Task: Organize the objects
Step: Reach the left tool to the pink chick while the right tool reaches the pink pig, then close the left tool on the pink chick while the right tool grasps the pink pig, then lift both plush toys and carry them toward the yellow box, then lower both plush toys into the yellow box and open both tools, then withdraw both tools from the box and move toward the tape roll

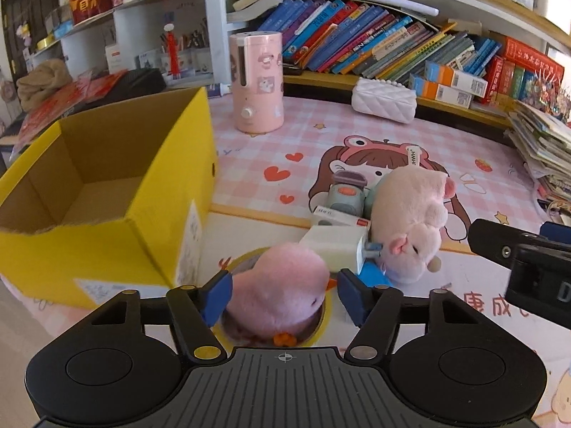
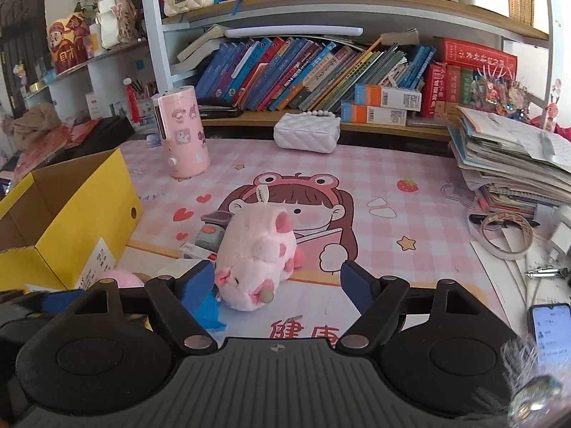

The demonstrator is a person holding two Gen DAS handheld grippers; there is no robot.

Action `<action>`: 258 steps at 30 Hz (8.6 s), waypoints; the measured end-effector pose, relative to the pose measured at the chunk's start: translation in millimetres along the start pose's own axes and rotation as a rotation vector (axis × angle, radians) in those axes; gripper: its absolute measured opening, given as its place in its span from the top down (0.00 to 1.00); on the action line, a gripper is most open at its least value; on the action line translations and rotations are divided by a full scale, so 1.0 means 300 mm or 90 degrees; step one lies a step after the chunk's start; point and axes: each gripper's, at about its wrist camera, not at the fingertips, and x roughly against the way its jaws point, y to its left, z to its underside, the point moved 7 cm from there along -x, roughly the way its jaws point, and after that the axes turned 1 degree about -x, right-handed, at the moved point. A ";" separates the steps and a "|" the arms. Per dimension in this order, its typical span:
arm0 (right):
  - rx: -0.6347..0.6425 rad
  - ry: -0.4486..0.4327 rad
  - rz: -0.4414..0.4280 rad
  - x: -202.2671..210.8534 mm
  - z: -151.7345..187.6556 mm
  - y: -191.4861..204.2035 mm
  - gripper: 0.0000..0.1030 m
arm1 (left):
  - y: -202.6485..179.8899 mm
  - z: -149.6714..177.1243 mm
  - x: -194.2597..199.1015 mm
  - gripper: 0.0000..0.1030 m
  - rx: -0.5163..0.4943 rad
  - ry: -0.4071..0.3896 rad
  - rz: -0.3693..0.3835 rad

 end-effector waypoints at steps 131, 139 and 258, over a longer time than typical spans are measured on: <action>0.061 0.024 -0.037 0.351 0.322 0.980 0.45 | 0.897 0.207 0.618 0.64 0.059 -0.219 0.084; 0.068 -0.047 -0.035 0.271 0.137 0.945 0.45 | 0.875 0.058 0.539 0.64 0.047 -0.251 0.065; 0.087 0.009 0.108 0.358 0.385 0.751 0.12 | 0.727 0.329 0.480 0.16 -0.020 -0.073 0.076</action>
